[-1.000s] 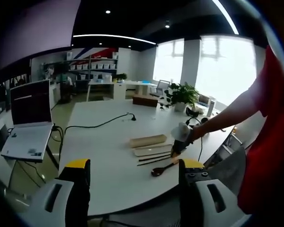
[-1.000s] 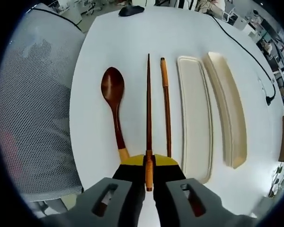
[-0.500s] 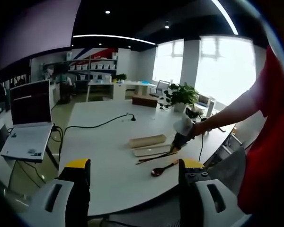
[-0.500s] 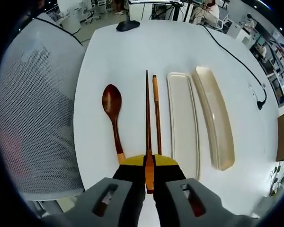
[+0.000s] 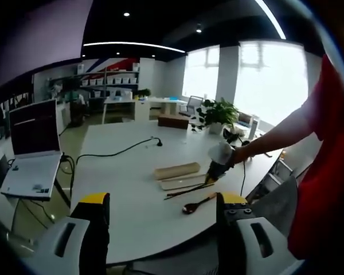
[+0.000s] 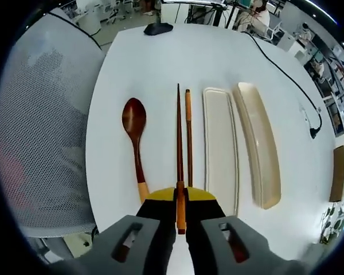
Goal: Arrange the utensils inside the cutlery case until each visible utensil rests in its matching compartment.
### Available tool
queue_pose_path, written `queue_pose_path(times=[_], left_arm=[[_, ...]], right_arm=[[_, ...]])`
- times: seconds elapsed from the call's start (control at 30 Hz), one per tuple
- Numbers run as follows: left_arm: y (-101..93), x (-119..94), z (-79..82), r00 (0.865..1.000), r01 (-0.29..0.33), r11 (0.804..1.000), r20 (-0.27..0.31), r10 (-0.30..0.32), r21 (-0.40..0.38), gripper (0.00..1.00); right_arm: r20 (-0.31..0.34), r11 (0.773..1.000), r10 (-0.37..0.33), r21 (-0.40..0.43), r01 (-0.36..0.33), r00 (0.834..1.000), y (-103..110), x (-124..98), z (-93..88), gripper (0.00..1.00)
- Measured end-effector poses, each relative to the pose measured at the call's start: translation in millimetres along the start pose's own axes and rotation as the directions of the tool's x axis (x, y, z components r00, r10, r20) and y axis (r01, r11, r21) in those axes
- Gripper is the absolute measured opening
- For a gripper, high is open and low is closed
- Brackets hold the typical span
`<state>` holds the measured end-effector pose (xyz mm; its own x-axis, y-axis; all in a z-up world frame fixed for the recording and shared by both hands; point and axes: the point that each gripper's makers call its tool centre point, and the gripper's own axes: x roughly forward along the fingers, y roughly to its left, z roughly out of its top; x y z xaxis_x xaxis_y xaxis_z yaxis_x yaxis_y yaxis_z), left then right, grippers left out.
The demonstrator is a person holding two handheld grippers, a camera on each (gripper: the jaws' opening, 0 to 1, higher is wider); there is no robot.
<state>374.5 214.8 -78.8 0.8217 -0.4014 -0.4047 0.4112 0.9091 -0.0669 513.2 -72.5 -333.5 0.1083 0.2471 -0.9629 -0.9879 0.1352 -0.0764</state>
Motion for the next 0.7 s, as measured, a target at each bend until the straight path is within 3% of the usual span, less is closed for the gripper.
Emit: queue_pose_path(times=[0.3, 0.7], left_arm=[[2.8, -3, -1.8, 1.0, -0.012, 1.0, -0.007, 0.012, -0.003, 0.78], [3.7, -2, -6.6, 1.0, -0.019, 1.0, -0.013, 0.019, -0.015, 0.78]], right_arm=[[-0.021, 0.996, 0.051, 0.07, -0.049, 0.998, 14, 19, -10.5, 0.01], [-0.017, 0.995, 0.046, 0.092, -0.045, 0.999, 8, 24, -16.6, 0.02]])
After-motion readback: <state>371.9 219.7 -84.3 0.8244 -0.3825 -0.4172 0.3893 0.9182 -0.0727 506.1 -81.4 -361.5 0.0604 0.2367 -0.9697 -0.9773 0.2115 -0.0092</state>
